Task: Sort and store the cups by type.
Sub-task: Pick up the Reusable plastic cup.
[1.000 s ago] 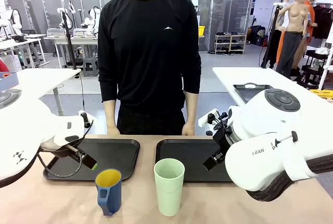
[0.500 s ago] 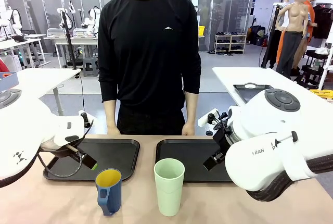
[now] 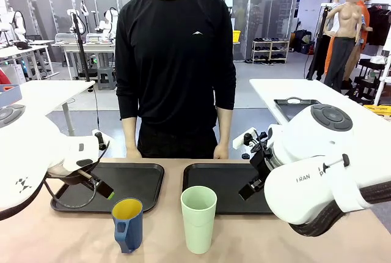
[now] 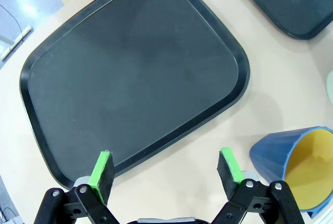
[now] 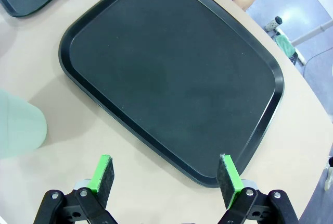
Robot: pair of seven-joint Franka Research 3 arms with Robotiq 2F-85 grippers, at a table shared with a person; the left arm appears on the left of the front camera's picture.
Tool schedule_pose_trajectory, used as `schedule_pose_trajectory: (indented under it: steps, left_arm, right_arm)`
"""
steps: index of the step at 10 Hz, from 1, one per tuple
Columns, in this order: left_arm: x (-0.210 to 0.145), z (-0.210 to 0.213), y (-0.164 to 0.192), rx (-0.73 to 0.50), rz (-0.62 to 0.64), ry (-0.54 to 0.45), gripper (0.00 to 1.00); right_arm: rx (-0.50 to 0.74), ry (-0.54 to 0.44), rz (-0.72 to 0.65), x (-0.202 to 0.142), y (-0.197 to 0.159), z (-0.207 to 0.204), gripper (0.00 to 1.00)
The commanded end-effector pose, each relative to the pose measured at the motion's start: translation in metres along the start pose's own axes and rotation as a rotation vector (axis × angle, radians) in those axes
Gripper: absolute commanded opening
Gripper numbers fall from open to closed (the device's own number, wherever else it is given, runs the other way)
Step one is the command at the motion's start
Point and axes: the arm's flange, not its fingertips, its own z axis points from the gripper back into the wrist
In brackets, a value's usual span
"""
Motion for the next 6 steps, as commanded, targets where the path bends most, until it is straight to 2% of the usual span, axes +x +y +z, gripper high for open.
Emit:
schedule_pose_trajectory:
  steps: [1, 4, 6]
  left_arm:
    - [0.000, 0.000, 0.000, 0.000, 0.001, 0.000, 1.00]
    - [0.007, 0.014, -0.001, 0.018, -0.003, -0.049, 1.00]
    - [0.025, 0.053, -0.003, 0.045, -0.011, -0.136, 1.00]
  right_arm:
    - [0.000, 0.000, 0.000, 0.000, 0.000, 0.000, 1.00]
    - [-0.031, -0.057, 0.019, 0.011, 0.008, 0.019, 1.00]
    - [-0.126, -0.087, 0.027, 0.035, 0.021, 0.066, 1.00]
